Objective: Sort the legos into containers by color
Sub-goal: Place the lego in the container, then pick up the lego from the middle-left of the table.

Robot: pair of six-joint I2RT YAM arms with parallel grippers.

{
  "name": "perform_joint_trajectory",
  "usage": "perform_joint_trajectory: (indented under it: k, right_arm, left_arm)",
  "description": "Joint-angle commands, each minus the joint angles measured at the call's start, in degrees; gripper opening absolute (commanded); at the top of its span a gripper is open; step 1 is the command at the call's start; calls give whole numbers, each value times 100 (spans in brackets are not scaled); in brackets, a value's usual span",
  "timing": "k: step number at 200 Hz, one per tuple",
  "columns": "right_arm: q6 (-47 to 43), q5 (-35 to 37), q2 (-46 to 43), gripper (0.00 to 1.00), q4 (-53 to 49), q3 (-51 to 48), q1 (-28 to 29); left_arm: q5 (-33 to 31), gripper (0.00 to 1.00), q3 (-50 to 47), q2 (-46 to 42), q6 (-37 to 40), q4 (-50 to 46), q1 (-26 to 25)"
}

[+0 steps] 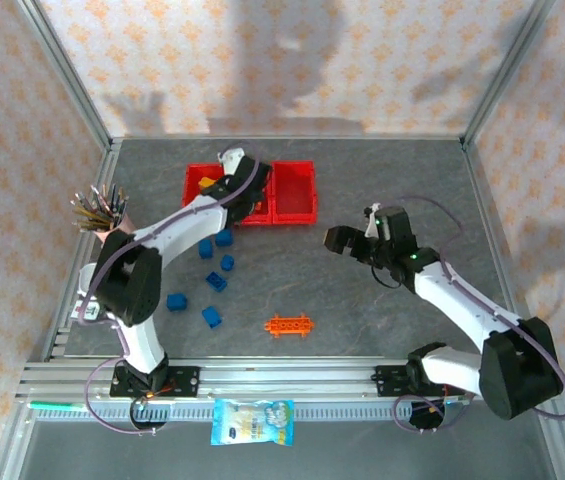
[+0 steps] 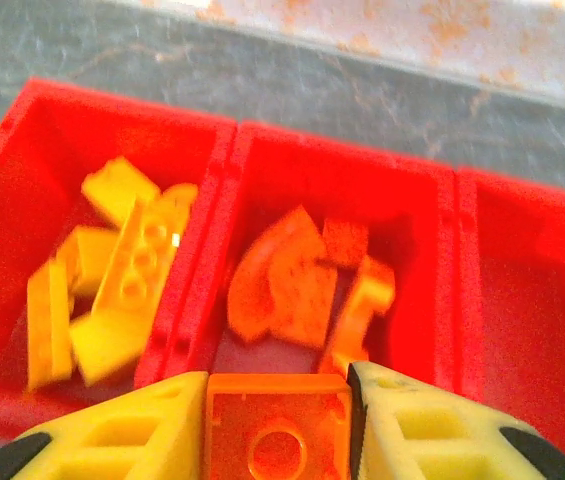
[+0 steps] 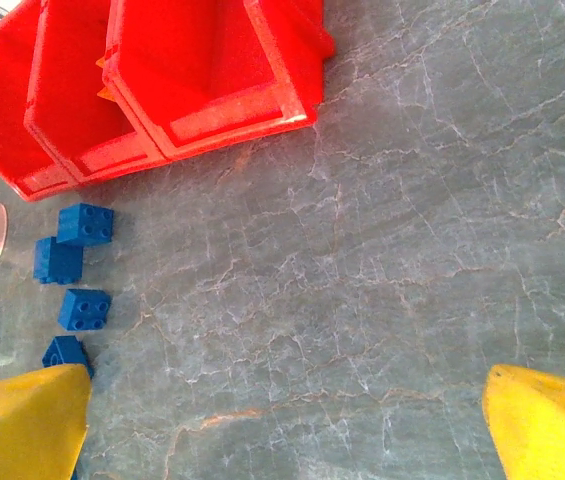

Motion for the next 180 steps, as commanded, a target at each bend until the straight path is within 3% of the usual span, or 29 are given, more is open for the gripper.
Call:
perform_joint_trajectory:
  k: [1,35,72,121,180]
  right_arm:
    - [77,203,147,100,217,267,39]
    - [1,263,226,100,136,430,49]
    - [-73,329,252,100,45,485,52]
    - [-155,320,339,100,-90,495,56]
    - [-156,229,213,100,-383,240,109]
  left_arm:
    - [271,37,715,743,446,341,296]
    - [287,44,1772,1532,679,-24,466]
    - [478,57,2118,1568,711,-355,542]
    - [1536,58,513,89,599,227,301]
    - [1584,63,-1210,-1419,1097,240,-844]
